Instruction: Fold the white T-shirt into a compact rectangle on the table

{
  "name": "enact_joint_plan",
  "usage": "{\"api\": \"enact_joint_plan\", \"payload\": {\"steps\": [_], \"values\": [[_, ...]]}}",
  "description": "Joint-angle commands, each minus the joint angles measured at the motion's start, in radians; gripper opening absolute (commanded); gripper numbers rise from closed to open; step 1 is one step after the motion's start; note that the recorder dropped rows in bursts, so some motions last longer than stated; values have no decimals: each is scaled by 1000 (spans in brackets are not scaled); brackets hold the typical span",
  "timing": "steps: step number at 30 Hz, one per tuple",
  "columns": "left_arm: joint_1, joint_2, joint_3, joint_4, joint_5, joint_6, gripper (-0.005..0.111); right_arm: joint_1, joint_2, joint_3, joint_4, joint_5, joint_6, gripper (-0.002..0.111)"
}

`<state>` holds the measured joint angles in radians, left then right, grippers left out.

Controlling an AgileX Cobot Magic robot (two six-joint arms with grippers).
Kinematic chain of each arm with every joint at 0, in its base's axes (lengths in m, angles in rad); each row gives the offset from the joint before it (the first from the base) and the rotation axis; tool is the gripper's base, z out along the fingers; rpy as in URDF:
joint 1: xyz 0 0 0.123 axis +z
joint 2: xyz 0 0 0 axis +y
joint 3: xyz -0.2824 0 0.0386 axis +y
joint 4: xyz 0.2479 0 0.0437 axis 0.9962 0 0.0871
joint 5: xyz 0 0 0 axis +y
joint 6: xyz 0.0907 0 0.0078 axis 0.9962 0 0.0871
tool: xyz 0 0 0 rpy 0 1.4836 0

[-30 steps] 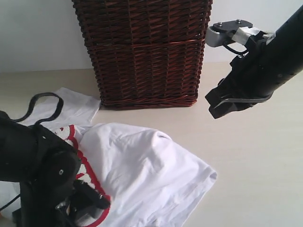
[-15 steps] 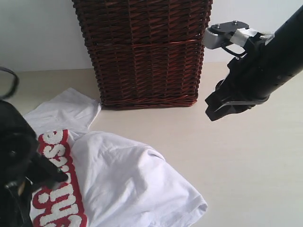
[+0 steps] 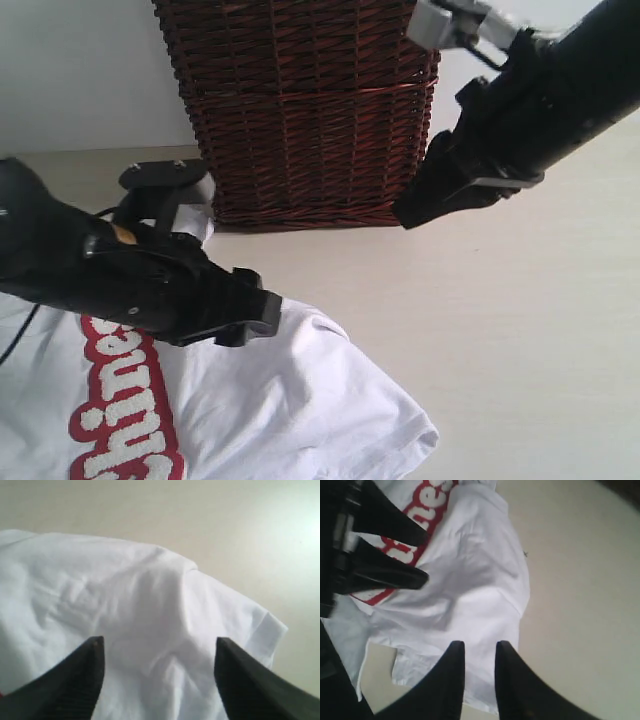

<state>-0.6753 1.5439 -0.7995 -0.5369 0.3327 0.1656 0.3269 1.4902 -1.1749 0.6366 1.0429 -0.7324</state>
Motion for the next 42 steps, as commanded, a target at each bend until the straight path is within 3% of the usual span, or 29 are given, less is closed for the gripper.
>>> {"api": "enact_joint_plan", "payload": {"steps": [1, 5, 8, 16, 20, 29, 34, 42], "values": [[-56, 166, -96, -43, 0, 21, 62, -2, -89, -10, 8, 2, 23, 23], [-116, 290, -187, -44, -30, 18, 45, -2, -127, -10, 8, 4, 23, 23], [-120, 353, -231, -44, -14, 7, 35, -2, -133, -8, 8, 19, 27, 23], [-63, 409, -243, 2, 69, -7, 31, -2, -133, -8, 8, 31, 31, 23], [-63, 399, -247, 74, 119, -3, 0, -2, -133, -8, 8, 31, 31, 23], [-36, 126, -247, 232, 338, -41, 0, -2, -133, -8, 8, 31, 31, 23], [76, -92, -213, 397, 537, -150, 0, -2, -133, -8, 8, 31, 31, 23], [303, -255, -5, 561, 888, -147, 0, -2, -133, -8, 8, 36, 31, 23]]}}
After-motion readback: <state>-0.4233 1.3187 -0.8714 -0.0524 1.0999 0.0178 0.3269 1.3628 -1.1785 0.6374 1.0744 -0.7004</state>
